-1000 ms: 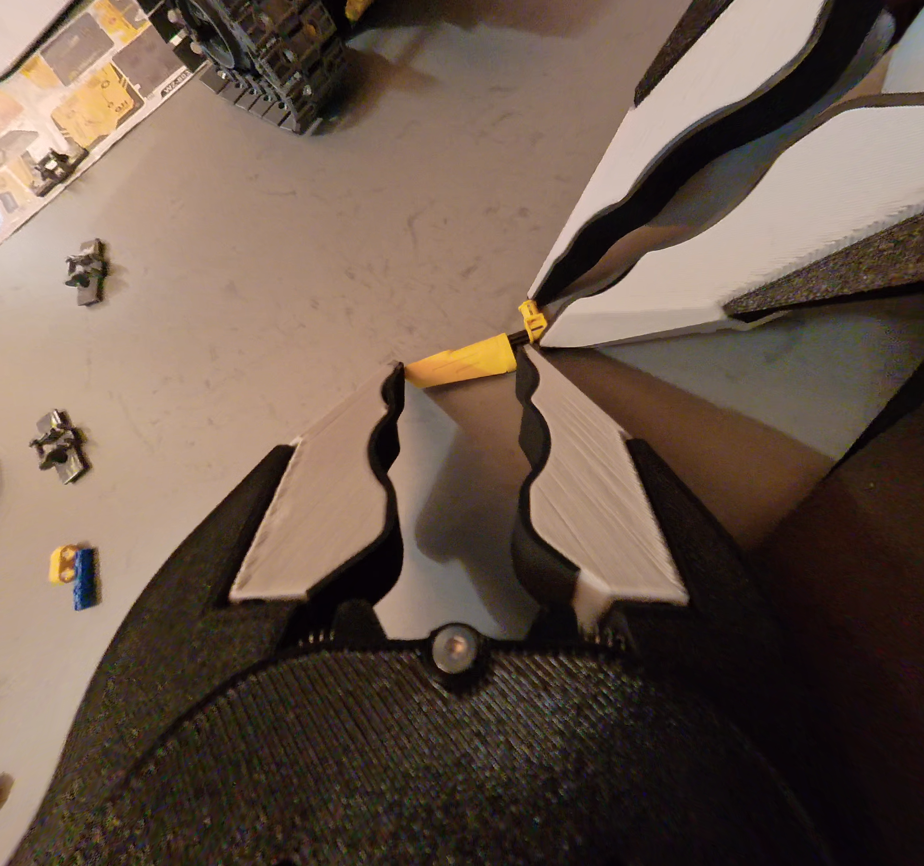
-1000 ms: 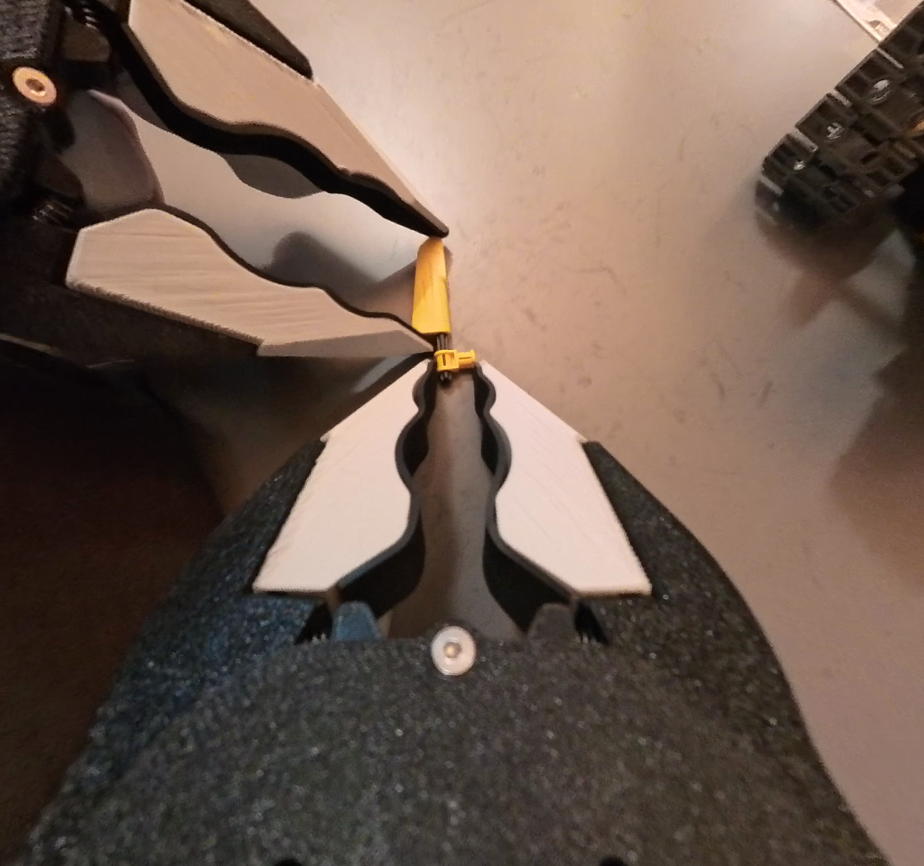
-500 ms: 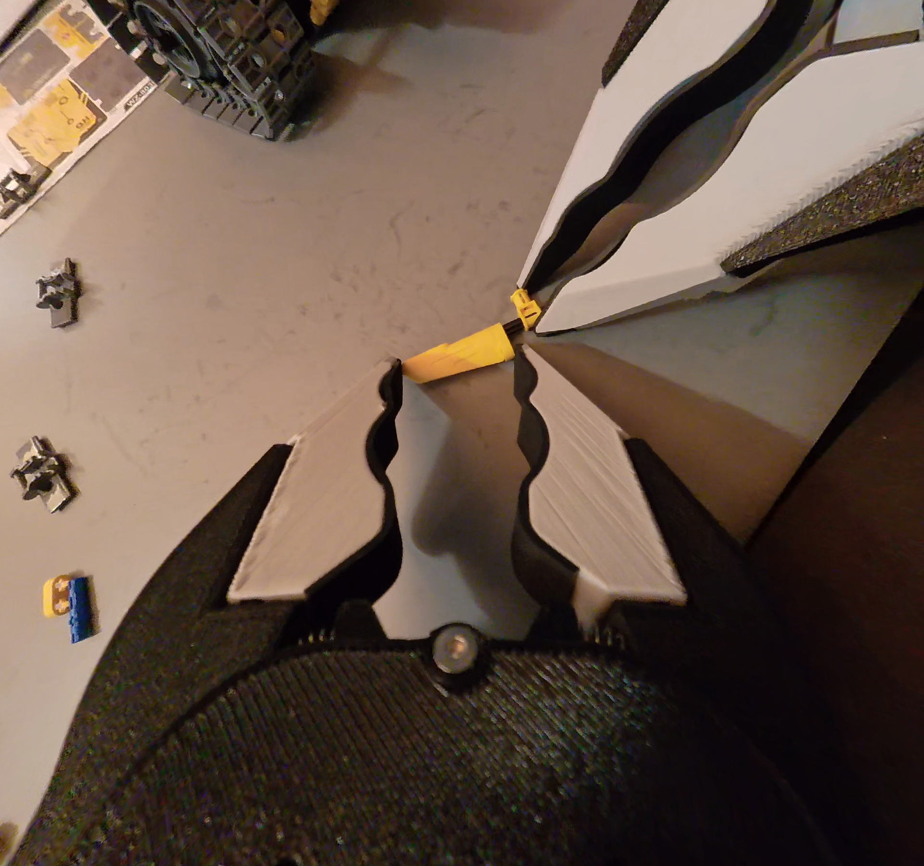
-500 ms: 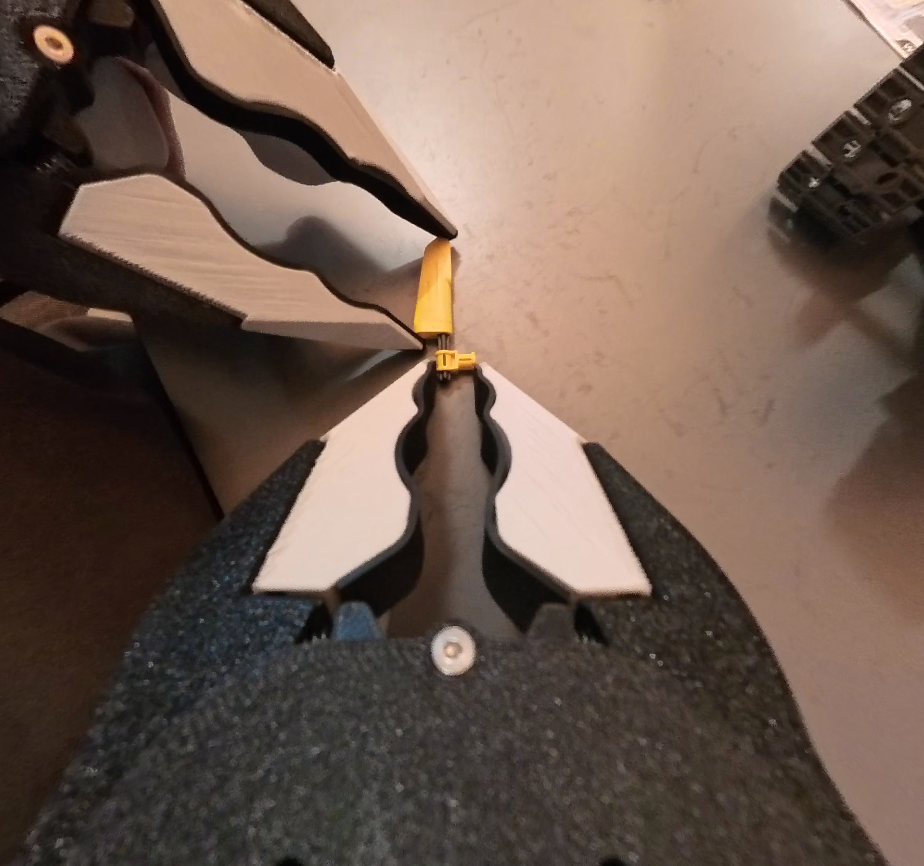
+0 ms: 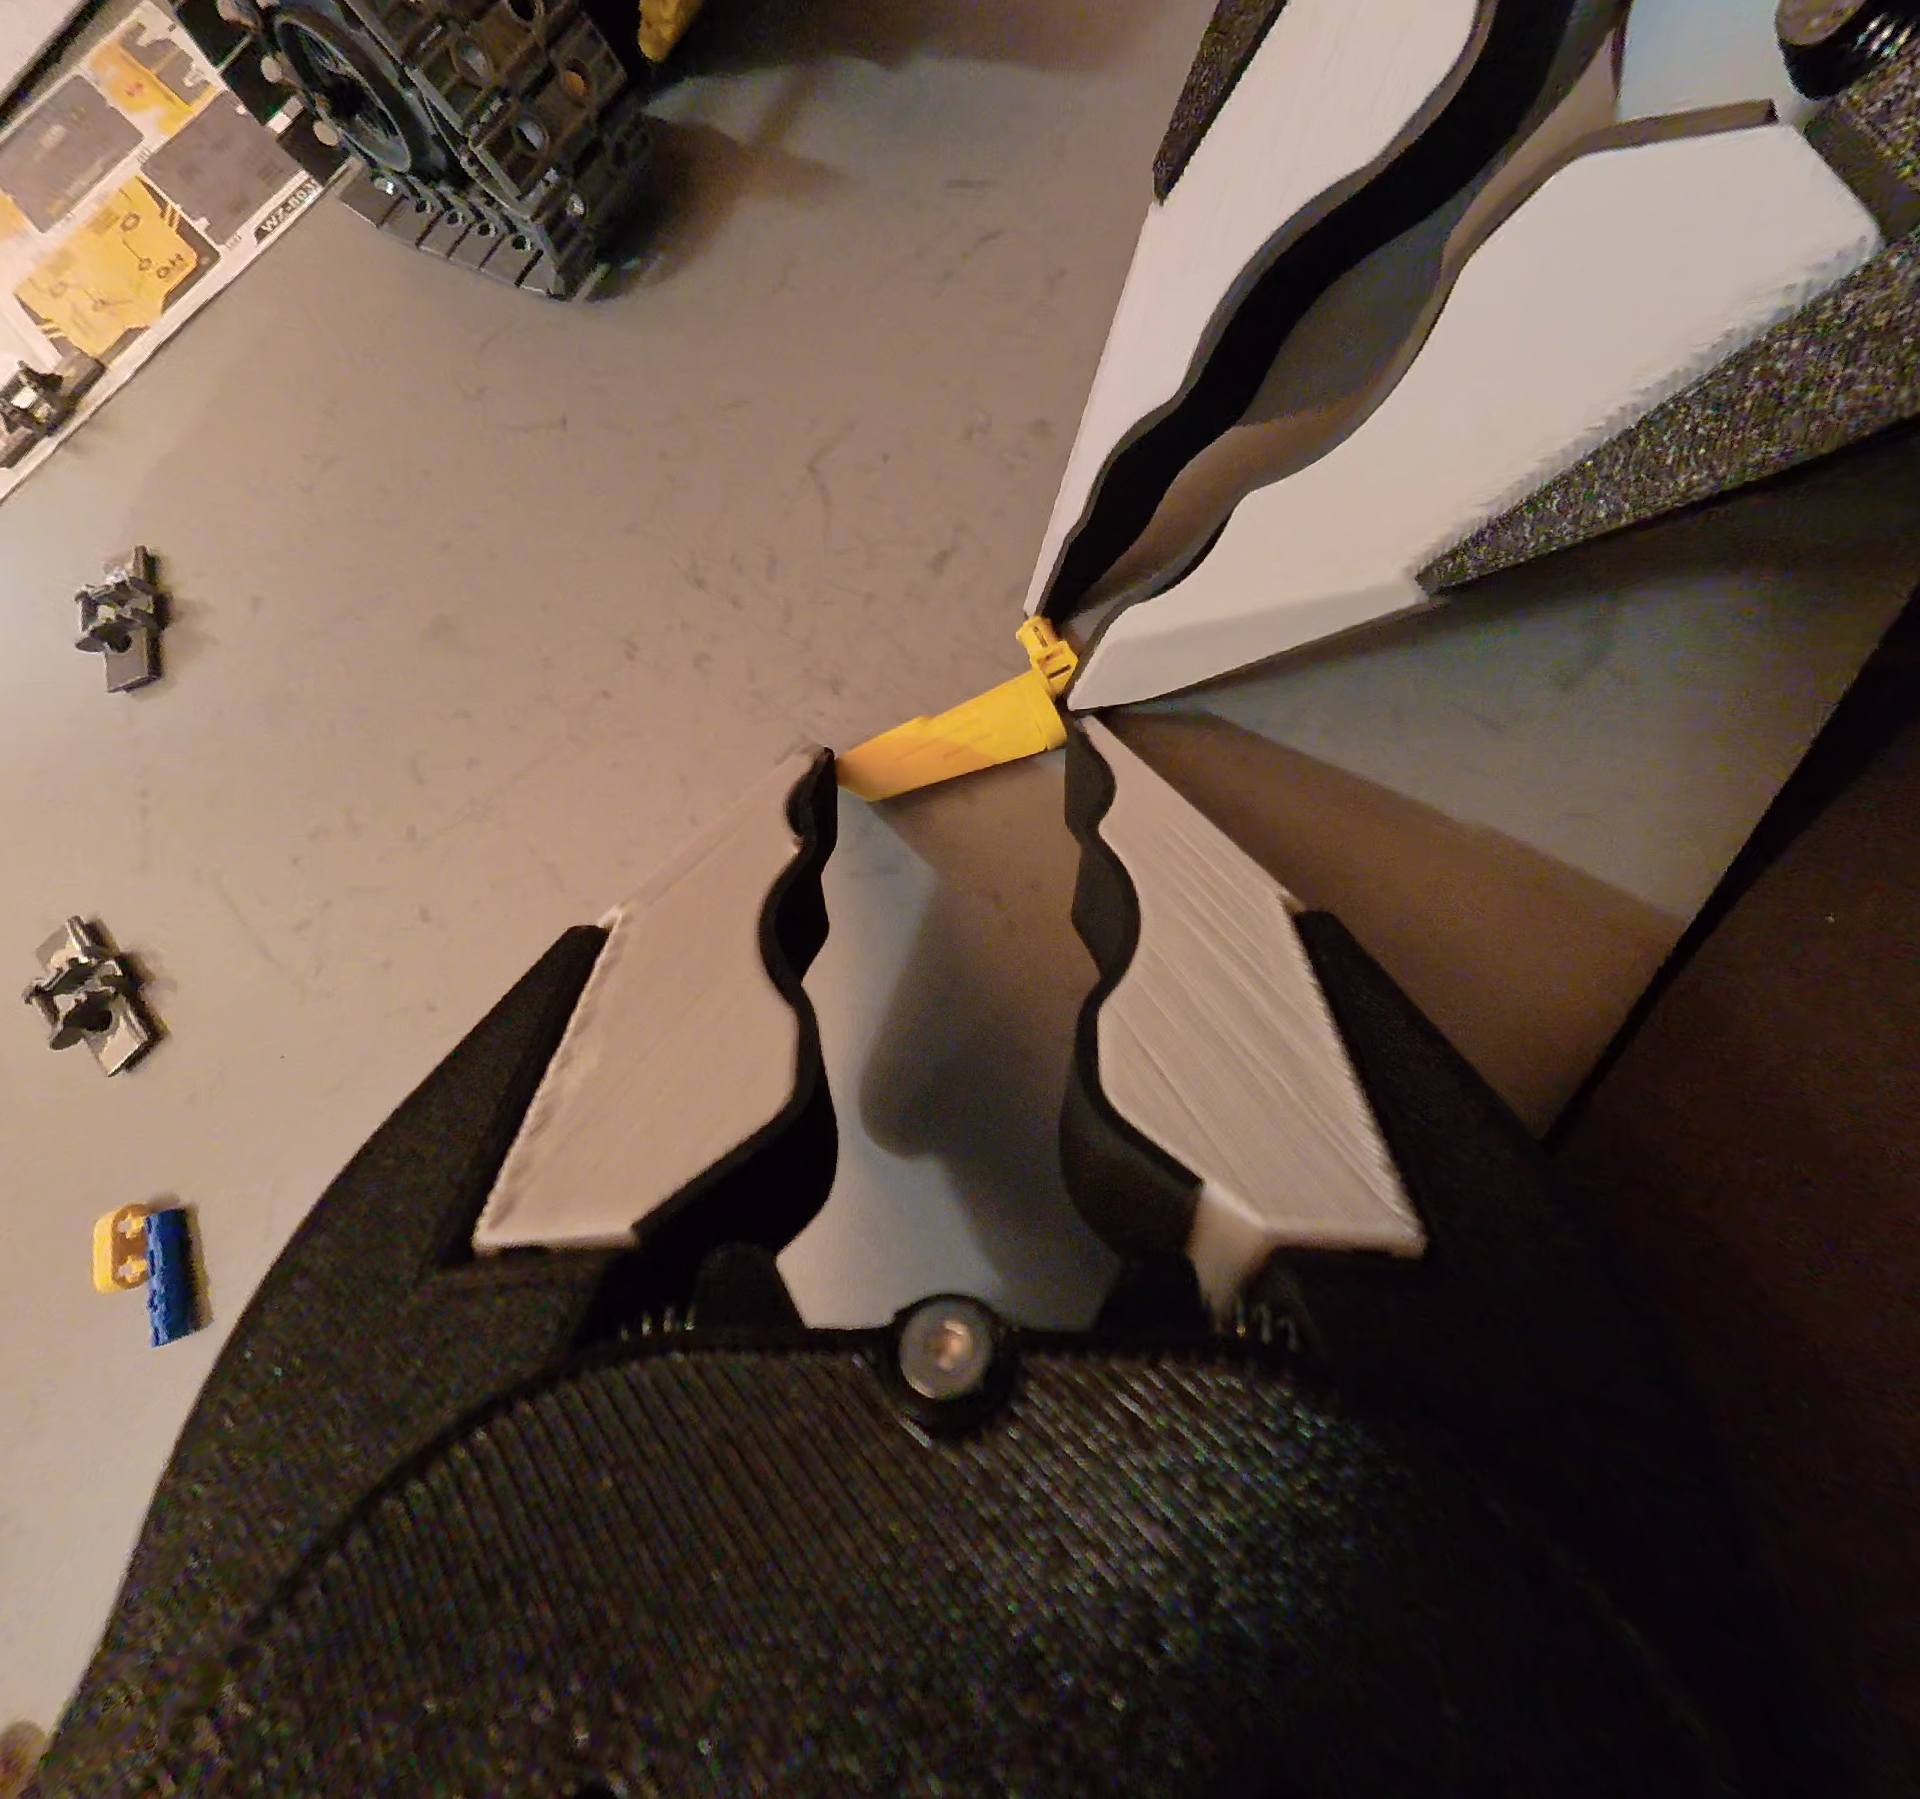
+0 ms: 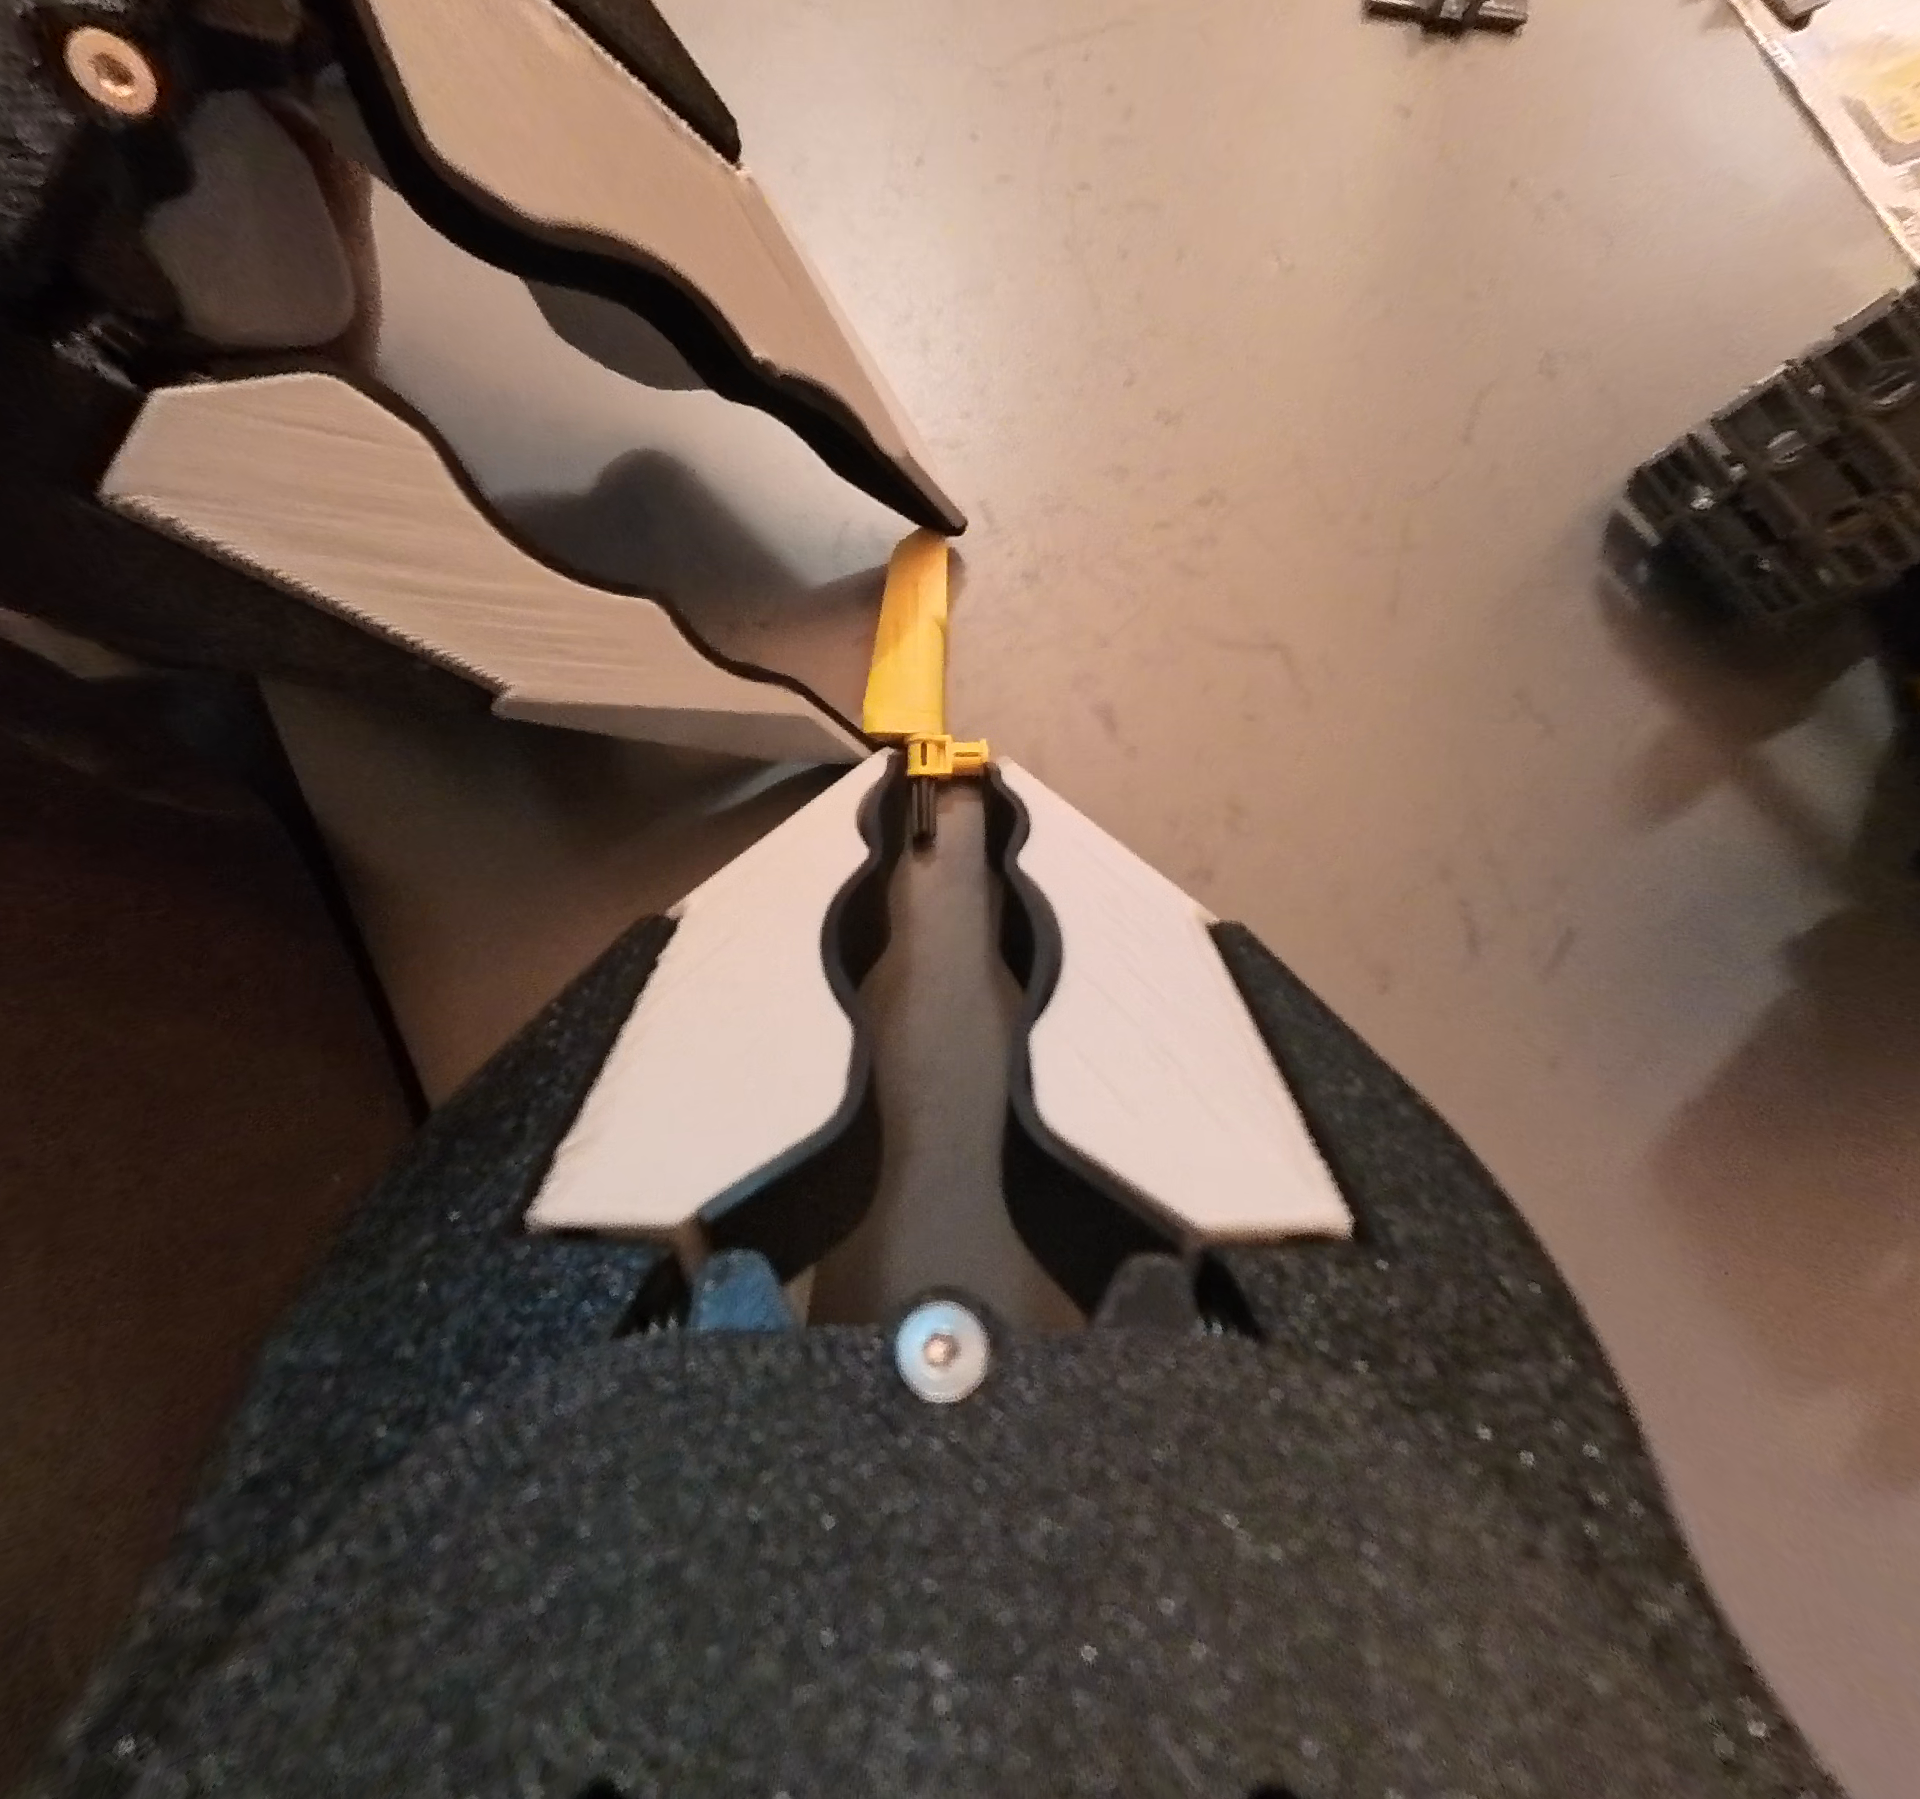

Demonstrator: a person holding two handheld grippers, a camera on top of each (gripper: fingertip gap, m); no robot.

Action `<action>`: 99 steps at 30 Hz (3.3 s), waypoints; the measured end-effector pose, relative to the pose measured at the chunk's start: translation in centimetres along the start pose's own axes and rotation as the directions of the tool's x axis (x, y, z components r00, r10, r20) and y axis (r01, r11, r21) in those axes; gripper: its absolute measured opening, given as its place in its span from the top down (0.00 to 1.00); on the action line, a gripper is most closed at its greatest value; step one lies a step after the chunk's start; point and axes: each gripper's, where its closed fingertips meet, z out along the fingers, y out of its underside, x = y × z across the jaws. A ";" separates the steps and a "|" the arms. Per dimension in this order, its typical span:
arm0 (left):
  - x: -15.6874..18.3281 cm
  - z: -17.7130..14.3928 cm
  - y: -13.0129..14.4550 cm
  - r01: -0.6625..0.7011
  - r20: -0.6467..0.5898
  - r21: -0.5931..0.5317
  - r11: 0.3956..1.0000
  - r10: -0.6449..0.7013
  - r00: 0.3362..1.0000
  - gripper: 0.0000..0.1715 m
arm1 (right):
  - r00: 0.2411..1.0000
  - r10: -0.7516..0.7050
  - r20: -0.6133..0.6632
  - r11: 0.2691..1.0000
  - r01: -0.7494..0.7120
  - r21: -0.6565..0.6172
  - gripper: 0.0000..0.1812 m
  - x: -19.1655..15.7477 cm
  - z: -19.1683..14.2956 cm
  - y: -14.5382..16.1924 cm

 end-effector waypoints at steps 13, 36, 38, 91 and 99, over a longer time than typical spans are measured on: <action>-0.2 0.2 -0.1 -0.015 -0.070 0.005 1.000 0.015 0.997 0.74 | 1.000 0.019 -0.014 0.999 -0.018 0.035 0.89 -0.1 -0.1 0.1; -4.8 -1.5 1.3 0.028 0.032 -0.050 0.998 -0.026 0.999 0.69 | 0.988 0.063 0.139 0.978 -0.089 0.191 0.84 -1.7 -2.2 -1.5; -4.5 -2.2 1.1 0.096 -0.020 -0.015 0.995 -0.096 0.995 0.69 | 0.985 0.092 0.145 0.969 -0.123 0.217 0.83 -1.1 -2.6 -1.6; -1.3 -5.6 -1.6 0.332 -0.326 0.134 0.934 -0.275 0.905 0.71 | 0.983 0.168 -0.068 0.920 -0.132 0.369 0.71 3.6 -5.1 -2.2; 0.1 -4.3 -1.6 0.298 -0.318 0.142 0.944 -0.242 0.917 0.69 | 0.973 0.187 -0.133 0.907 -0.119 0.403 0.76 6.0 -5.7 -2.3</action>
